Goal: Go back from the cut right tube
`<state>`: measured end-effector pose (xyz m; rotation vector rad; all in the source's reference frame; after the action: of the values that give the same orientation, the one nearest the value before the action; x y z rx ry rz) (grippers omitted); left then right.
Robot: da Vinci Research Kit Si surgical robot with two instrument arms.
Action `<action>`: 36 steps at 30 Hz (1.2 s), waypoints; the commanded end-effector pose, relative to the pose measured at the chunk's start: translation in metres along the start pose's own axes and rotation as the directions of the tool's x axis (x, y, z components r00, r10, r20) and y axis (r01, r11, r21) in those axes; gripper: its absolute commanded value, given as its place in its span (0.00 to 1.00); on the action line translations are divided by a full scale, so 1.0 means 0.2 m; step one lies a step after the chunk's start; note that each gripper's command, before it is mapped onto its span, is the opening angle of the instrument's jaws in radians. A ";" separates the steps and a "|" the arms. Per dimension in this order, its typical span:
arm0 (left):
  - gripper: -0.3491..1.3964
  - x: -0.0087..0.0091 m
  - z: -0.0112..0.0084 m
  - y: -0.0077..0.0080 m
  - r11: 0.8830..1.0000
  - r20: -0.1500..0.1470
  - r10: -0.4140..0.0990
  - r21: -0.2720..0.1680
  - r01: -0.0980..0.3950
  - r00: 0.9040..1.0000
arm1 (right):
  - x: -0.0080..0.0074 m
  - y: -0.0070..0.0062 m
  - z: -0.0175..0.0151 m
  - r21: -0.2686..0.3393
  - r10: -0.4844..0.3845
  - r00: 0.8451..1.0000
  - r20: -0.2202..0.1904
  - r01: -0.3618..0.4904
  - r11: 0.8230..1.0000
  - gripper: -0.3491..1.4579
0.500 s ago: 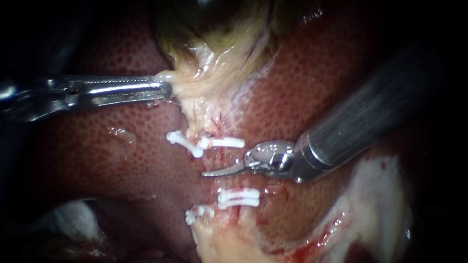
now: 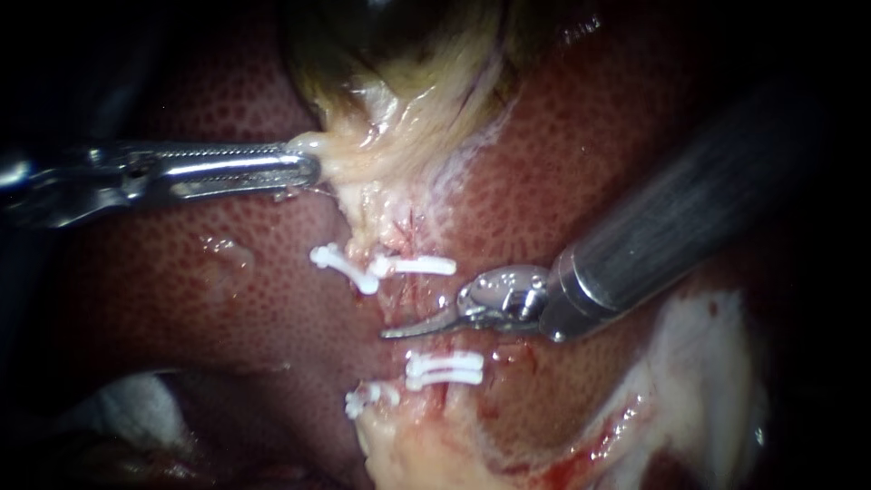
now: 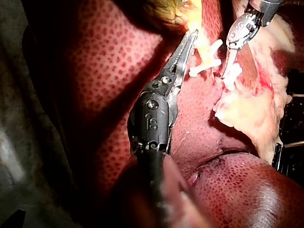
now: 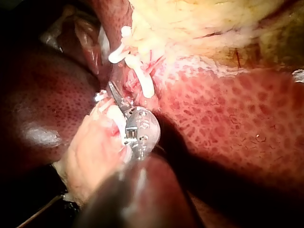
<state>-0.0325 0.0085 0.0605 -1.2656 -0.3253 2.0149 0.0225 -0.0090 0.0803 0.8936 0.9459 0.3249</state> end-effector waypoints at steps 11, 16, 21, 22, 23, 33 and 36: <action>0.00 0.000 0.000 0.000 1.000 0.000 0.000 0.000 0.000 1.000 | -0.005 0.002 -0.003 -0.062 -0.006 1.000 -0.014 0.005 0.998 0.85; 0.00 0.000 0.000 0.000 1.000 0.000 0.000 0.000 0.000 1.000 | -0.006 0.001 -0.004 -0.066 -0.008 1.000 -0.014 0.007 0.998 0.92; 0.00 0.000 0.000 -0.001 1.000 0.000 0.000 -0.001 0.000 1.000 | -0.011 -0.003 -0.010 -0.084 -0.030 0.999 -0.015 0.029 0.996 0.96; 0.00 0.000 0.000 -0.001 1.000 0.000 0.000 -0.001 0.000 1.000 | -0.012 -0.004 -0.013 -0.082 -0.042 0.999 -0.012 0.041 0.996 0.96; 0.00 0.000 0.000 -0.001 1.000 0.000 0.000 -0.001 0.000 1.000 | -0.013 -0.005 -0.015 -0.080 -0.048 0.999 -0.011 0.047 0.996 0.96; 0.00 -0.001 -0.001 -0.002 1.000 0.000 0.000 -0.001 0.000 1.000 | -0.018 -0.020 -0.054 -0.306 -0.188 0.982 0.012 0.182 0.934 0.99; 0.00 -0.001 -0.001 -0.002 1.000 0.000 0.000 -0.001 0.000 1.000 | -0.011 -0.025 -0.066 -0.343 -0.228 0.973 0.042 0.229 0.911 0.99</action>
<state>-0.0321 0.0086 0.0607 -1.2664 -0.3265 2.0156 0.0094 -0.0059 0.0729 0.4278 0.9487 0.2676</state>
